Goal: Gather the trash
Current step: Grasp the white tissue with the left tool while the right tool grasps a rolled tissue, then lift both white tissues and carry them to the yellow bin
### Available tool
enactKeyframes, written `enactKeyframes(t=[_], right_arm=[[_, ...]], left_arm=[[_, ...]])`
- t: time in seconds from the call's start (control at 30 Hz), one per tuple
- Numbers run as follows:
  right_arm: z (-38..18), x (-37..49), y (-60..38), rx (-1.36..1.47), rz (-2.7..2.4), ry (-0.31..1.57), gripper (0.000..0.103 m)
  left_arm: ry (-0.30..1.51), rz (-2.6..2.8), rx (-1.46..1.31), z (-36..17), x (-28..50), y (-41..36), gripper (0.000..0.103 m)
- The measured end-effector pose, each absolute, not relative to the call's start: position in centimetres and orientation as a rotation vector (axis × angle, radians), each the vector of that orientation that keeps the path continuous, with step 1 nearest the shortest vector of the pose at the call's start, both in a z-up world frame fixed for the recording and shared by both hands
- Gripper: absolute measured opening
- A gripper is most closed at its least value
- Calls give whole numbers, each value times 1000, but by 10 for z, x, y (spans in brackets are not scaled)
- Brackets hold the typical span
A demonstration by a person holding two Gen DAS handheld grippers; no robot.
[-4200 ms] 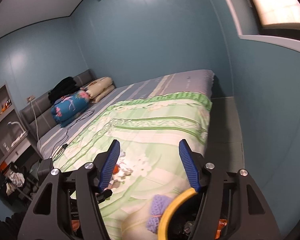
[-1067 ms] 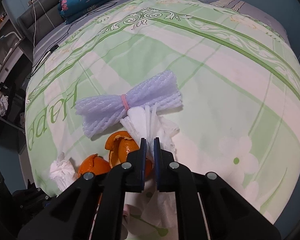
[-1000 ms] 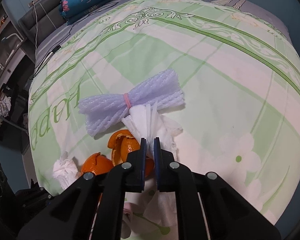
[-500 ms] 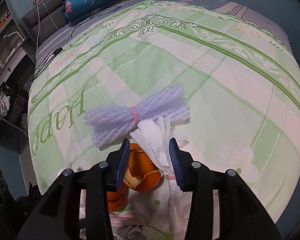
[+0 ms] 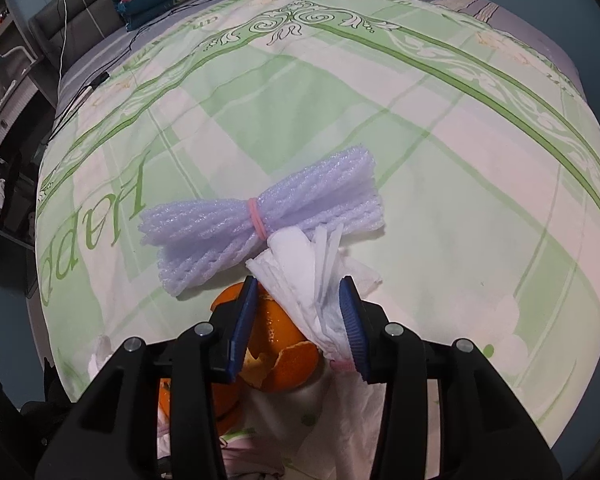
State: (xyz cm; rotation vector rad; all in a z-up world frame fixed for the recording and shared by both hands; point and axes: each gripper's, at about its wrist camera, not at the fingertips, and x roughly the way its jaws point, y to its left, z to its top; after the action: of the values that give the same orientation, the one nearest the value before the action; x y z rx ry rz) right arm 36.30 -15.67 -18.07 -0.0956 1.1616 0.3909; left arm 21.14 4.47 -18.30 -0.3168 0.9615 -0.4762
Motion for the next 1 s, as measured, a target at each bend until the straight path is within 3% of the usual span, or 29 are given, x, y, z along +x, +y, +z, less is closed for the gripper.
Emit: enactKeyframes(t=[0.1, 0.3, 1.0], right_arm=[[-179, 367, -160, -54, 387, 1173, 19], [-175, 359, -158, -97, 370, 1151, 9], [-139, 268, -206, -52, 392, 1111, 8]], left_arm=[[958, -485, -340, -181, 211, 49, 16], [938, -489, -332, -173, 206, 51, 15], [825, -425, -316, -127, 172, 75, 15]])
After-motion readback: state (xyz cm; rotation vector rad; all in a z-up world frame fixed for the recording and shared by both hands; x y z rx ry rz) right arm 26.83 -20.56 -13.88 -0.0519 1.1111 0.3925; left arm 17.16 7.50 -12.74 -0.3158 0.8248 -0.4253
